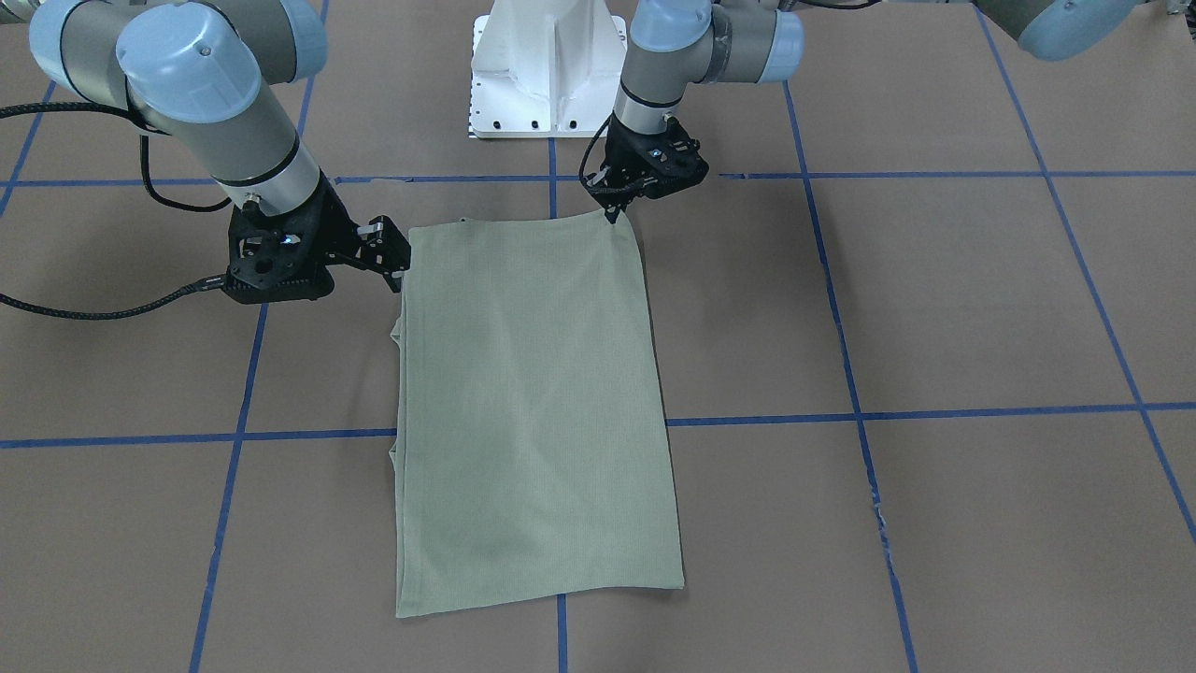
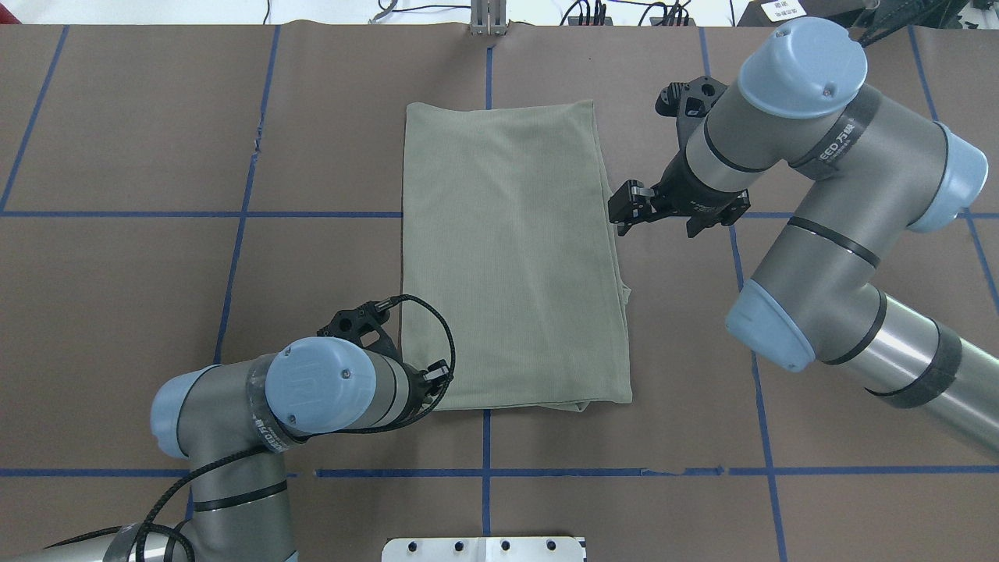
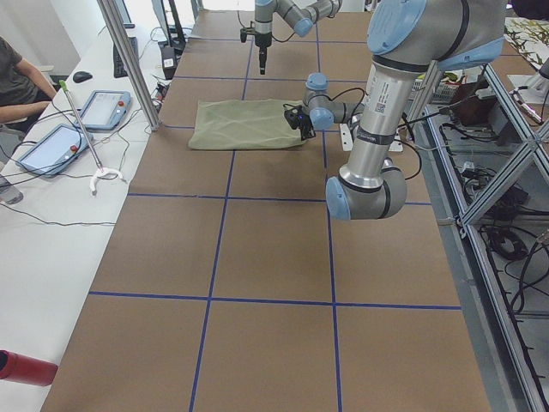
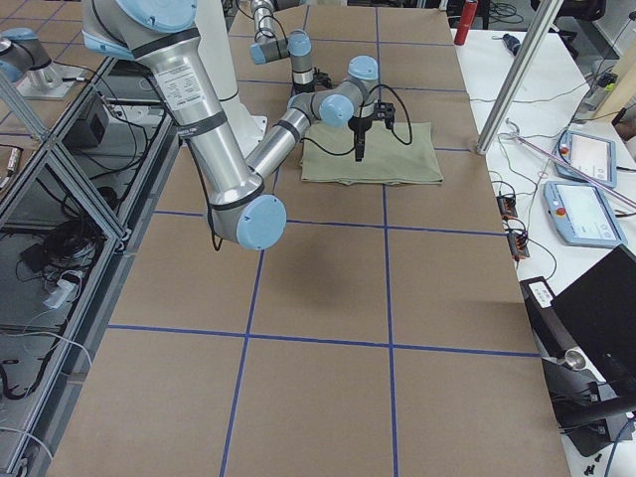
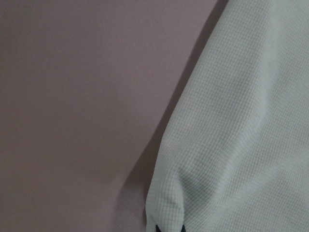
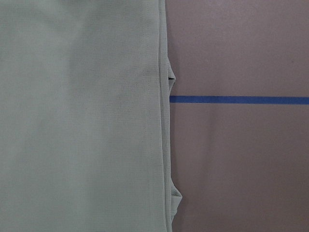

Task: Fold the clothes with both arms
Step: 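Move the right gripper to the bundle's near corner beside the left gripper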

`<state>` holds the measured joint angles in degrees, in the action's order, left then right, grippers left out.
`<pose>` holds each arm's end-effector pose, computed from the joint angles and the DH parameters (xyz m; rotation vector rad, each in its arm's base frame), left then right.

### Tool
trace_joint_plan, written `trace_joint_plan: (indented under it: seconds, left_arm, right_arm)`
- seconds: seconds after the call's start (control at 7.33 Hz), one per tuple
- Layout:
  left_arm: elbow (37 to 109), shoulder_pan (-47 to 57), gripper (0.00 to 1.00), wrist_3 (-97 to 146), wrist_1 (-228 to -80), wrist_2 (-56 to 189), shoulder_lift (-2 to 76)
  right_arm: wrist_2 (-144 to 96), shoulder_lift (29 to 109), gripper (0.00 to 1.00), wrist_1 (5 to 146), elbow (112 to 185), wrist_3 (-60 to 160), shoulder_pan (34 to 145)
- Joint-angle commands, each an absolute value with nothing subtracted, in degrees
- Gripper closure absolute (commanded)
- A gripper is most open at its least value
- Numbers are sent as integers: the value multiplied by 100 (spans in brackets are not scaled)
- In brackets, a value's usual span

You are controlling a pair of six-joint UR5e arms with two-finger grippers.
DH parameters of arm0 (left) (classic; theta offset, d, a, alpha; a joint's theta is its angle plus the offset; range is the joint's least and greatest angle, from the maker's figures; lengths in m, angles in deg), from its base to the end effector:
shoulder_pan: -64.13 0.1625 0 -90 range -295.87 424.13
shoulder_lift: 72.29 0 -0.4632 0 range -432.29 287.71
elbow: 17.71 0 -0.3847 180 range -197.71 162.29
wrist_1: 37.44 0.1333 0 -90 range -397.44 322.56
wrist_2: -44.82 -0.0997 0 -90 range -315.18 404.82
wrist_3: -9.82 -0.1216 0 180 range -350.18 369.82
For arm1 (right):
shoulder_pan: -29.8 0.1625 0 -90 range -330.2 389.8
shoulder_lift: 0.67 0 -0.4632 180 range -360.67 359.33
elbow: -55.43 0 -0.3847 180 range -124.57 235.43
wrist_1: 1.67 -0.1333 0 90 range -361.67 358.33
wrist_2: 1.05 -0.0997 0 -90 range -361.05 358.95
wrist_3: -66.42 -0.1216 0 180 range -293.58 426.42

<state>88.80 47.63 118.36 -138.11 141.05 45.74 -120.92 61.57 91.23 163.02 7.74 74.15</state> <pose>0.5872 -0.2992 0.2886 -0.1187 0.9722 -0.5103 -0.4003 -0.4930 0.3092 0.0513 -0.8750 0.0196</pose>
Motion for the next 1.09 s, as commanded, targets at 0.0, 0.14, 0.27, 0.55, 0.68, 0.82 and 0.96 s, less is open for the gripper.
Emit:
trace_joint_plan:
  seconds: [0.0,0.14,0.27,0.55,0.68,0.82,0.96]
  left_arm:
    - [9380,4770,100,11810,-13345,14124,4530]
    - [9443,4770,100,11810,-13333,14124,4530]
    - [9443,4770,100,11810,-13342,14133,4539]
    - [9435,4770,100,11801,-13342,14133,4513]
    - [9435,4778,100,11801,-13342,14133,4513]
    - [9426,4778,100,11801,-13342,14133,4539]
    - [9426,4778,100,11801,-13350,14133,4539]
  right_arm:
    - [-12076,6487,0,9123,16859,185,7166]
    - [-11885,6620,0,9123,17133,-340,6833]
    - [-11508,6630,0,9123,17205,-963,6378]
    - [-10831,6639,0,9001,17214,-2089,5516]
    - [-10715,6700,0,8843,17214,-2608,5286]
    - [-10696,6752,0,8841,17214,-3057,5205]
    - [-10418,6753,0,8841,17188,-3827,5021]
